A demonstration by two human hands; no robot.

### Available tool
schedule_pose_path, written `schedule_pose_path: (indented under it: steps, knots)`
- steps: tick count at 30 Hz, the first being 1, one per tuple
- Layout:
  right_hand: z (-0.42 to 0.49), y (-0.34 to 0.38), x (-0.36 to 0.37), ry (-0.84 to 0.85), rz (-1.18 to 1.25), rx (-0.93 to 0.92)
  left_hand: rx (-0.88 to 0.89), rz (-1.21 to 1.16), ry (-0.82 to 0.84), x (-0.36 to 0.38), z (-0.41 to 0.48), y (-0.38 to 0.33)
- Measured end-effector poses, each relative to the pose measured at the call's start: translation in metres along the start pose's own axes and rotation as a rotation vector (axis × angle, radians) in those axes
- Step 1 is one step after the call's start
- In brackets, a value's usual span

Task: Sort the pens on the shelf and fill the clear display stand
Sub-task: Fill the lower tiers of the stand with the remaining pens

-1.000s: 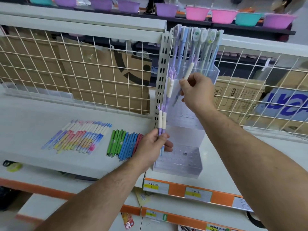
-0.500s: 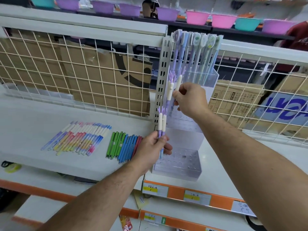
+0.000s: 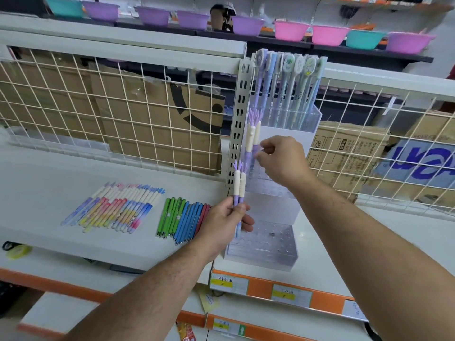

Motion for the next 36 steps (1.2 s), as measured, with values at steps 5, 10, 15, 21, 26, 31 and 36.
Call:
schedule_pose_path:
  steps: [5, 10, 15, 21, 26, 31, 36]
  knots:
    - [-0.043, -0.003, -0.004, -0.011, 0.035, 0.028, 0.002, -0.014, 0.032, 0.000, 0.000, 0.000]
    - [-0.072, -0.014, 0.024, 0.268, -0.029, 0.059, 0.010, -0.015, 0.077, 0.003, -0.002, -0.002]
    - [-0.068, -0.014, 0.018, 0.169, 0.036, 0.004, 0.013, -0.009, 0.092, 0.004, 0.000, 0.002]
    - [-0.066, -0.007, 0.027, 0.285, -0.110, -0.024, 0.024, -0.008, 0.097, 0.005, -0.002, 0.000]
    - [-0.044, 0.002, -0.019, -0.052, 0.217, 0.032, -0.006, -0.117, 0.072, 0.001, 0.004, 0.005]
    - [-0.024, 0.009, -0.043, -0.220, 0.259, 0.002, -0.009, -0.106, 0.059, 0.000, 0.006, 0.008]
    - [-0.013, 0.009, -0.028, -0.135, 0.183, 0.015, -0.013, -0.082, 0.054, -0.001, 0.006, 0.009]
Point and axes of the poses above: each hand's wrist, its own z-axis towards the middle knuckle, its own x-axis out of the palm, y = z × x, the point moved 7 cm from there along z, towards the middle knuckle, and after that the axes turned 3 degrees about -z, right-handed, at the moved point
